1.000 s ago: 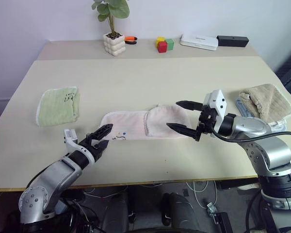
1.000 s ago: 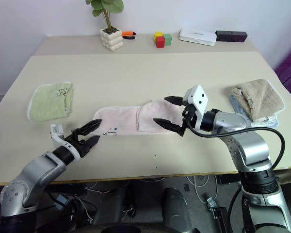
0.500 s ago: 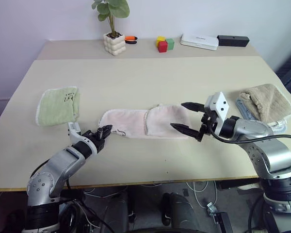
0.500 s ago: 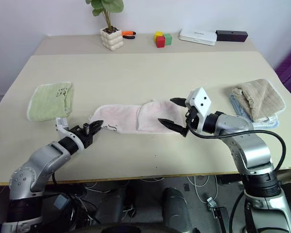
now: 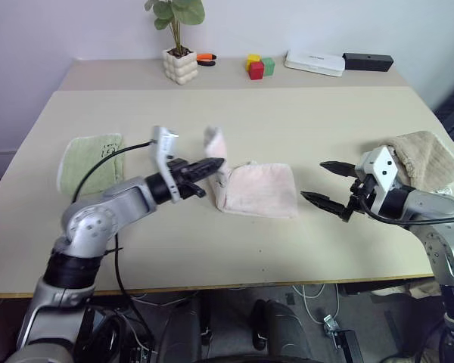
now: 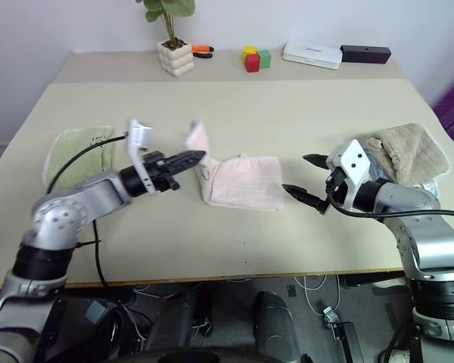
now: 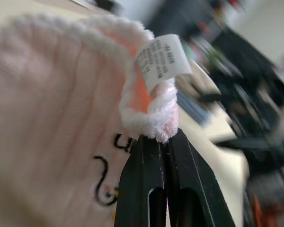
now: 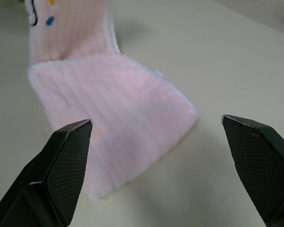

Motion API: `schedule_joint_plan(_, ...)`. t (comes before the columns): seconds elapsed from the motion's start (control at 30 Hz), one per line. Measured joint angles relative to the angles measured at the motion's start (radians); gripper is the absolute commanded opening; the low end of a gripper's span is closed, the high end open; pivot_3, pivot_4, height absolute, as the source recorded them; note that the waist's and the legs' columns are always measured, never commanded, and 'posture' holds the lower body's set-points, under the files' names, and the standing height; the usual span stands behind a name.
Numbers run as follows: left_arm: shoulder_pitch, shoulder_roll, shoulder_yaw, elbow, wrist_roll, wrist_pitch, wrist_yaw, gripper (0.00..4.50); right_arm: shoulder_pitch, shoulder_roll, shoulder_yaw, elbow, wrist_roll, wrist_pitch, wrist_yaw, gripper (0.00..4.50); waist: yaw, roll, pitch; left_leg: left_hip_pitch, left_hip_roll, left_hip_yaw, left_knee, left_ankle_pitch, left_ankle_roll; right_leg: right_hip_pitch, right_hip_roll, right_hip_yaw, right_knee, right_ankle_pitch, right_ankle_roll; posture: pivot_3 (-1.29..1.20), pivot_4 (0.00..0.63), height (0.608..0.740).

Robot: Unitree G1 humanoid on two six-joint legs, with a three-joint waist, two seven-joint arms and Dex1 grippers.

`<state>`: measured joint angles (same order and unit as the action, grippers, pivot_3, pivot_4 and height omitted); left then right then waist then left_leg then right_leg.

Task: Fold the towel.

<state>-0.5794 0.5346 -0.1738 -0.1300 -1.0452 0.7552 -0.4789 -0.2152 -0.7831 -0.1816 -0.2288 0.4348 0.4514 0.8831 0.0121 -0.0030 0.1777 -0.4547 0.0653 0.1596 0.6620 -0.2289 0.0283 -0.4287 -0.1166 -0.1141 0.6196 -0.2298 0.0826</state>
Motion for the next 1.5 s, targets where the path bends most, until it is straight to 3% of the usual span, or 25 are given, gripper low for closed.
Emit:
schedule_joint_plan(0.27,-0.225,-0.203,-0.201,0.327,0.356,-0.147,-0.350,0.05,0.051,-0.040,-0.083,-0.001,-0.009,-0.006,-0.017,4.50,0.003,0.000,0.000,-0.005,-0.001,-0.002,0.004,-0.003,0.006,0.000,-0.002,0.000,-0.003,0.001,0.001,0.00,0.150,0.740)
schedule_joint_plan(0.67,-0.272,-0.393,-0.313,0.614,0.677,-0.296,-0.544,0.05,0.178,-0.046,-0.200,-0.127,0.028,0.036,-0.057,4.50,0.002,0.000,0.000,-0.005,0.000,-0.003,0.005,-0.003,0.007,-0.001,-0.002,-0.001,-0.001,0.001,0.001,0.00,0.150,0.740)
schedule_joint_plan(0.77,-0.287,-0.424,-0.302,0.684,0.712,-0.303,-0.558,0.84,0.181,-0.043,-0.205,-0.146,0.040,0.045,-0.075,4.50,0.001,0.000,0.000,-0.005,0.000,-0.004,0.005,-0.004,0.008,-0.001,-0.002,-0.001,-0.001,0.001,0.001,0.00,0.150,0.740)
schedule_joint_plan(1.0,-0.291,-0.451,-0.264,0.703,0.763,-0.333,-0.581,4.18,0.177,-0.039,-0.206,-0.152,0.042,0.046,-0.100,4.50,0.001,0.000,0.000,-0.005,0.000,-0.004,0.006,-0.004,0.008,0.000,-0.002,-0.001,-0.001,0.001,0.001,0.00,0.150,0.740)
schedule_joint_plan(1.03,-0.289,-0.449,-0.255,0.690,0.760,-0.322,-0.590,4.47,0.172,-0.039,-0.202,-0.150,0.042,0.045,-0.102,4.50,0.000,0.000,0.000,-0.005,0.000,-0.004,0.006,-0.004,0.008,0.000,-0.002,-0.001,-0.001,0.001,0.001,0.00,0.150,0.740)
schedule_joint_plan(1.23,-0.234,-0.385,-0.166,0.516,0.698,-0.246,-0.658,4.47,0.089,-0.020,-0.166,-0.117,0.049,0.044,-0.109,4.50,-0.003,0.000,0.000,-0.005,0.000,-0.004,0.006,-0.003,0.008,-0.002,-0.002,-0.001,0.002,0.002,0.004,0.00,0.150,0.740)
schedule_joint_plan(1.37,-0.207,-0.356,-0.043,0.376,0.580,-0.147,-0.657,4.47,0.011,0.030,-0.146,-0.099,0.064,0.046,-0.140,4.50,-0.001,0.000,0.000,-0.005,0.000,-0.004,0.007,-0.003,0.008,-0.001,-0.002,-0.001,0.003,0.003,0.005,0.00,0.150,0.740)
schedule_joint_plan(1.43,-0.207,-0.360,0.017,0.346,0.537,-0.104,-0.625,3.96,-0.021,0.068,-0.134,-0.078,0.061,0.046,-0.175,4.50,0.002,0.000,0.000,-0.005,0.000,-0.005,0.008,-0.003,0.008,0.000,-0.002,-0.001,0.004,0.003,0.005,0.00,0.150,0.740)
schedule_joint_plan(1.5,-0.212,-0.390,0.099,0.372,0.501,-0.075,-0.546,3.15,-0.061,0.122,-0.127,-0.059,0.059,0.046,-0.232,3.94,0.001,0.000,0.000,-0.005,0.000,-0.005,0.012,-0.003,0.008,0.000,-0.002,-0.001,0.007,0.002,0.006,0.00,0.150,0.740)
